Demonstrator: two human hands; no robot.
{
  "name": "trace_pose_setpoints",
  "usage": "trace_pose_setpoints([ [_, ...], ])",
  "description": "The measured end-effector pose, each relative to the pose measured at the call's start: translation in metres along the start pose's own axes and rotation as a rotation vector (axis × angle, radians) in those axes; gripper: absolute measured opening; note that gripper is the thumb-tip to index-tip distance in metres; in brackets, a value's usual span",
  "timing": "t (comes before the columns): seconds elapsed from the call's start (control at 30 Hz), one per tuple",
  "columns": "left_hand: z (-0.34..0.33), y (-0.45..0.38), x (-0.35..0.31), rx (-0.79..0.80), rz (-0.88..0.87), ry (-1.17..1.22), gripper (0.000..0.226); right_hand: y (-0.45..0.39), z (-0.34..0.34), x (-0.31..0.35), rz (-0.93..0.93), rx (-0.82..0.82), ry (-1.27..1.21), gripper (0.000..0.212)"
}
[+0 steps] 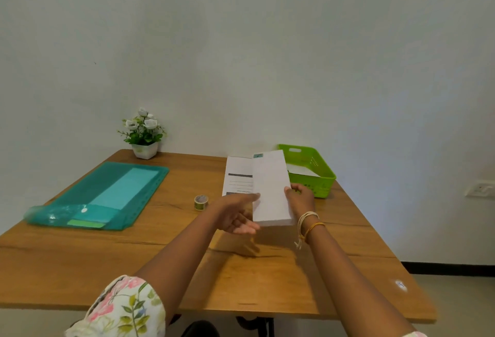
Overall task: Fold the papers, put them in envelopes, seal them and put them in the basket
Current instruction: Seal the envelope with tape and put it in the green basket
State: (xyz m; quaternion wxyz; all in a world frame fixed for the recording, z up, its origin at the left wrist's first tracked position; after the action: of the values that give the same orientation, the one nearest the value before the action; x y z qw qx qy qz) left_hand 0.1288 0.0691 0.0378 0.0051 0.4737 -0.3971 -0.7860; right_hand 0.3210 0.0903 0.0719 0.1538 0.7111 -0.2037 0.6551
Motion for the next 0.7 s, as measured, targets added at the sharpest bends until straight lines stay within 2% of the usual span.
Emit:
trace_pose_setpoints([
  [0.07, -0.011, 0.002, -0.015, 0.080, -0.070, 0.147, 0.045, -0.004, 0.006, 0.009, 0.022, -0.059, -0.019, 0.020],
  [0.2, -0.008, -0.007, -0.036, -0.025, -0.173, 0.374, 0.029, -0.008, 0.008, 0.021, 0.020, -0.051, -0.018, 0.014],
  [0.3, -0.010, -0.013, -0.057, -0.114, -0.234, 0.377, 0.028, -0.007, 0.010, 0.020, -0.085, 0.014, -0.031, 0.012],
  [0.4, -0.013, -0.020, -0.076, -0.174, -0.275, 0.360, 0.030, -0.006, 0.009, 0.021, -0.193, 0.085, -0.073, 0.022],
  [0.7, -0.015, -0.069, -0.130, -0.152, -0.271, 0.336, 0.029, -0.060, 0.029, 0.043, -0.222, 0.006, -0.071, 0.026],
])
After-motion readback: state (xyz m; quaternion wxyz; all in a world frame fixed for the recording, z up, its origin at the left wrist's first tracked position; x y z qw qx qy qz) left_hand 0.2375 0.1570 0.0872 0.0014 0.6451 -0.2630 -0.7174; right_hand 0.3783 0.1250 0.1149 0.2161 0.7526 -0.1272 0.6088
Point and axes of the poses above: each hand's wrist, its own y-axis away from the middle knuckle, its own z-axis out of the back of the hand, x = y × z, the point moved 10 cm from there along -y, towards the middle knuckle, and after that the axes turned 15 degrees about -y, right-handed, at the moved point
